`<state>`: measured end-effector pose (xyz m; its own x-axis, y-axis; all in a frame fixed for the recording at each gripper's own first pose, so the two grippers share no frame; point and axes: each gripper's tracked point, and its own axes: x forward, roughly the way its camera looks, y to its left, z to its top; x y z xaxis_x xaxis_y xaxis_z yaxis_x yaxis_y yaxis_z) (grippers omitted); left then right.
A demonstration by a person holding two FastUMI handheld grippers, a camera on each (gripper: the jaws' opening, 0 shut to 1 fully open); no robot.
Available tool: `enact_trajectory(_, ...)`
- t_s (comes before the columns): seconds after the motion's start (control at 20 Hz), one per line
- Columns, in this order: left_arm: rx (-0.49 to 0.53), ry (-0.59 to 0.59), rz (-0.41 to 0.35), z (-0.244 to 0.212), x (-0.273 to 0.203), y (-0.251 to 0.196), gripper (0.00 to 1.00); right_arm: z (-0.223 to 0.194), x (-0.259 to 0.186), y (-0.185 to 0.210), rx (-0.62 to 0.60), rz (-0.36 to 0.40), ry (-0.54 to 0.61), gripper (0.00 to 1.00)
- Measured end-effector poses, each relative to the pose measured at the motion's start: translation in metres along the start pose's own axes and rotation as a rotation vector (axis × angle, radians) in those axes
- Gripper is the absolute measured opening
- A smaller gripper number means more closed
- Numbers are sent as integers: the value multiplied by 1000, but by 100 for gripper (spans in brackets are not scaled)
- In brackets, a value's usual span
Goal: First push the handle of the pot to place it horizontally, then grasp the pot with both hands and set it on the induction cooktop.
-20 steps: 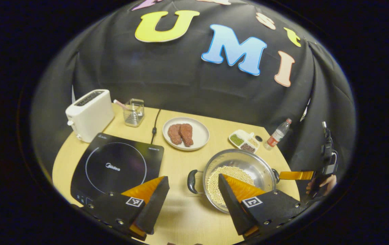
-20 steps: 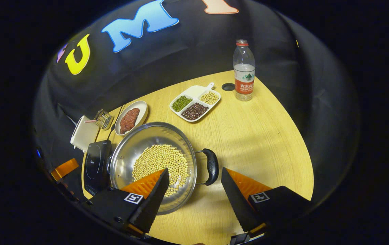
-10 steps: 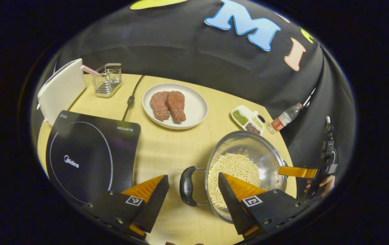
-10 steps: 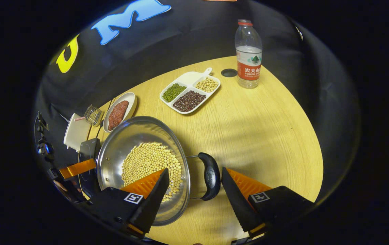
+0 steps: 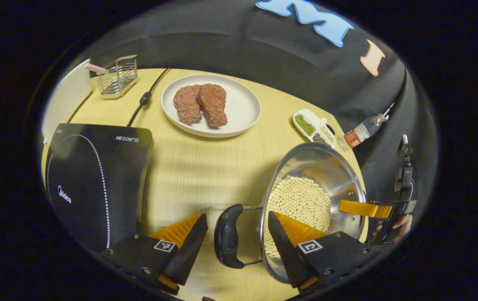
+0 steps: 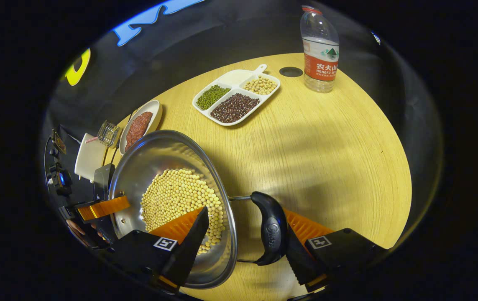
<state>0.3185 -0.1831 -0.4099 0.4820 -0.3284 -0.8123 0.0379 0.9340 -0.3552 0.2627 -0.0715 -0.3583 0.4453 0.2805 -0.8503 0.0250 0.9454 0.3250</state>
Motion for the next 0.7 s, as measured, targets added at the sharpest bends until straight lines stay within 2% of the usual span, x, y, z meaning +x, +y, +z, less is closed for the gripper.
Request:
enact_trajectory(0.05, -3, -2, -1, 1, 3, 0, 93, -1, 2, 0, 2, -1, 2, 97)
enact_trajectory(0.1, -6, 5, 0, -2, 3, 0, 87, -1, 3, -1, 1, -5, 2, 97)
enact_trajectory(0.15, -7, 13, -1, -3, 4, 0, 89, 0, 5, -3, -1, -11, -1, 96)
enact_trajectory(0.2, -8, 27, -2, -6, 5, 0, 89, 1, 5, -6, -5, -22, -3, 87)
enact_trajectory(0.25, -4, 37, -2, -8, 7, 0, 89, 2, 6, -7, -5, -27, -7, 90)
enact_trajectory(0.3, 0, 37, 6, -8, 7, 2, 89, 2, 7, -11, -4, -34, -6, 80)
enact_trajectory(0.35, -8, 38, -2, -7, 8, -1, 78, 3, 6, -13, -3, -34, -7, 79)
enact_trajectory(0.4, -9, 45, -3, -10, 8, -4, 66, 2, 7, -15, 1, -33, -4, 64)
enact_trajectory(0.5, 3, 58, 17, -12, 10, 0, 65, 1, 7, -15, 1, -29, -2, 67)
enact_trajectory(0.55, 4, 58, 19, -10, 11, 0, 58, 1, 6, -14, 7, -21, 3, 66)
enact_trajectory(0.65, 5, 57, 15, -10, 9, -1, 58, 0, 5, -13, 26, 3, 18, 62)
enact_trajectory(0.7, 7, 60, 16, -10, 8, -1, 57, -2, 7, -12, 23, 8, 26, 57)
